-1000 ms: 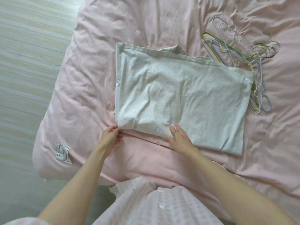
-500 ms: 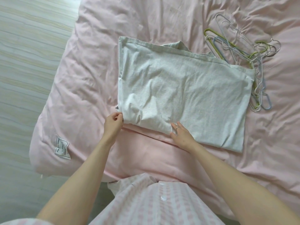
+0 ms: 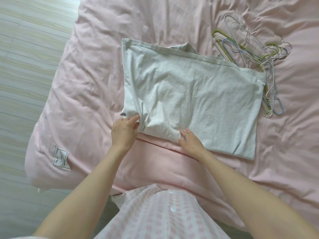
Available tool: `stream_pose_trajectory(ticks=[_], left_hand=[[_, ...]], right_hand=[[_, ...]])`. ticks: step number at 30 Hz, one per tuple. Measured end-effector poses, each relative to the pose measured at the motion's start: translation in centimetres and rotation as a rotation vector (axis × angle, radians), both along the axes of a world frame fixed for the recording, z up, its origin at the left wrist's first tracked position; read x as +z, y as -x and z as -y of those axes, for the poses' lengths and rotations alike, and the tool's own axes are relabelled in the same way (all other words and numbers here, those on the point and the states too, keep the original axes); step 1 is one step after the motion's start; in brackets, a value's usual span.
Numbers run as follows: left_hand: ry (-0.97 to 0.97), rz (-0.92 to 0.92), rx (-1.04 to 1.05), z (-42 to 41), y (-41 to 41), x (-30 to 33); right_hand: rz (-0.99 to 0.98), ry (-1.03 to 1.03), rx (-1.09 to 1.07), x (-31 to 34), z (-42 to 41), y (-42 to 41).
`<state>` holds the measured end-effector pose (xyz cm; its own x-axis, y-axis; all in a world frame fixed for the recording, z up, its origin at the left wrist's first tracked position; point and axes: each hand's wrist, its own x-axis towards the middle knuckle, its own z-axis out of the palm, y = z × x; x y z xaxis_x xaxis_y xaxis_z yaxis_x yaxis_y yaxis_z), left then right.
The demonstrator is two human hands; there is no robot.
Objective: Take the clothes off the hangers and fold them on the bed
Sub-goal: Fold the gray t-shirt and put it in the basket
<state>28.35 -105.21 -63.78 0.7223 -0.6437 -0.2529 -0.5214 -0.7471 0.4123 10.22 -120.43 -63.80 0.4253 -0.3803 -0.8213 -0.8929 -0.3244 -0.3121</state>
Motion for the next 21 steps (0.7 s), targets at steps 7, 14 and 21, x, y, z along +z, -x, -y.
stream_pose_trajectory(ticks=[7,14,21], left_hand=[[0.208,-0.062,-0.084,0.1,1.0,-0.2],[0.334,-0.349,0.151,-1.5,1.5,0.4],[0.207,-0.369,0.462,-2.2,-0.2,-1.8]], right_hand=[[0.332,0.149,-0.148,1.1,-1.7,-6.1],[0.371,-0.05,-0.245,0.7,-3.7,-13.8],[0.362,-0.169,-0.469,-2.1,-3.9,-15.1]])
